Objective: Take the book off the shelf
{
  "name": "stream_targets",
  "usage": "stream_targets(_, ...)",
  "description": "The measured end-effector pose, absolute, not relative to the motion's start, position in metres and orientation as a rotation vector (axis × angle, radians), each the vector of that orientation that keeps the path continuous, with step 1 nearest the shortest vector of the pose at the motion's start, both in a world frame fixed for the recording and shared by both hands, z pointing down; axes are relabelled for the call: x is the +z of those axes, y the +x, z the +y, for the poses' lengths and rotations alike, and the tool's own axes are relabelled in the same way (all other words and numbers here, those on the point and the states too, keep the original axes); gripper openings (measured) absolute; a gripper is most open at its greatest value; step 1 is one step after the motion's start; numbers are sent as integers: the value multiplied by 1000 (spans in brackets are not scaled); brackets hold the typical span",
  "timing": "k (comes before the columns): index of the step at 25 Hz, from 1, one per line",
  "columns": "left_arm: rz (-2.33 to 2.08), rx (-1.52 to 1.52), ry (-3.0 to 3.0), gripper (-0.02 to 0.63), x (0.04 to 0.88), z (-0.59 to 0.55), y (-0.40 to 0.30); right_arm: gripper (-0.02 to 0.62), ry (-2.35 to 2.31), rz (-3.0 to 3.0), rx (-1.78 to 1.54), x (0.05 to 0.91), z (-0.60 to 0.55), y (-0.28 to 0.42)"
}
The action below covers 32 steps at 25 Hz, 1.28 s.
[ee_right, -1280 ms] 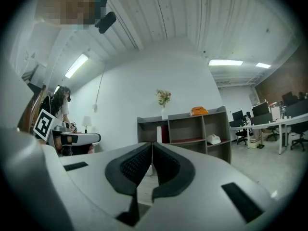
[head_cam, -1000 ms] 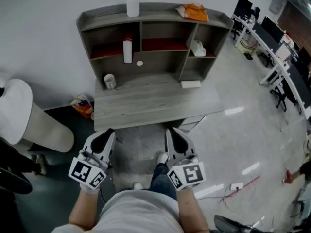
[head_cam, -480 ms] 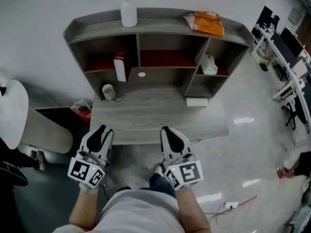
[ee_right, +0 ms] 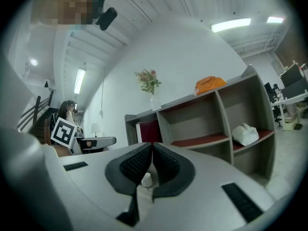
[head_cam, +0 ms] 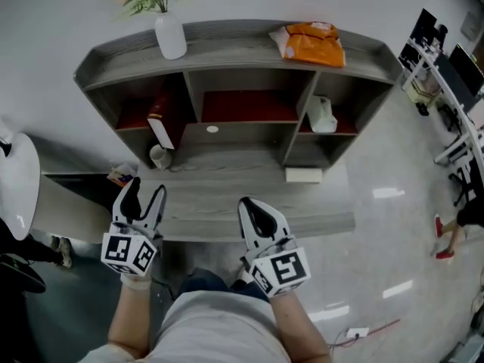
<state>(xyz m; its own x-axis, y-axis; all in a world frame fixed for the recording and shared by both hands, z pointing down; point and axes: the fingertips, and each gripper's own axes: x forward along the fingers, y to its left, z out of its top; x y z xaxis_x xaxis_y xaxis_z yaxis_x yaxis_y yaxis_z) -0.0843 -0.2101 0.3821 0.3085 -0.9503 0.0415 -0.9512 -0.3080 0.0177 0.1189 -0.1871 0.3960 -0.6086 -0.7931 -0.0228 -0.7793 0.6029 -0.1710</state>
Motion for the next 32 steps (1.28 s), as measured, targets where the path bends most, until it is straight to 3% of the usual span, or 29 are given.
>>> stream_targets(13,-1882,103,2464,336,391,-329,-90,20,-1527,2625,-340,410,-214,143)
stream_targets(24,-1839,138,2478,343,402,-391,-87,20,-1737,2453,-402,411,-215,160)
stream_targets(32,-1834,125,2512,245,399,-397,-90,20,-1795,2414,-403,413,-207,155)
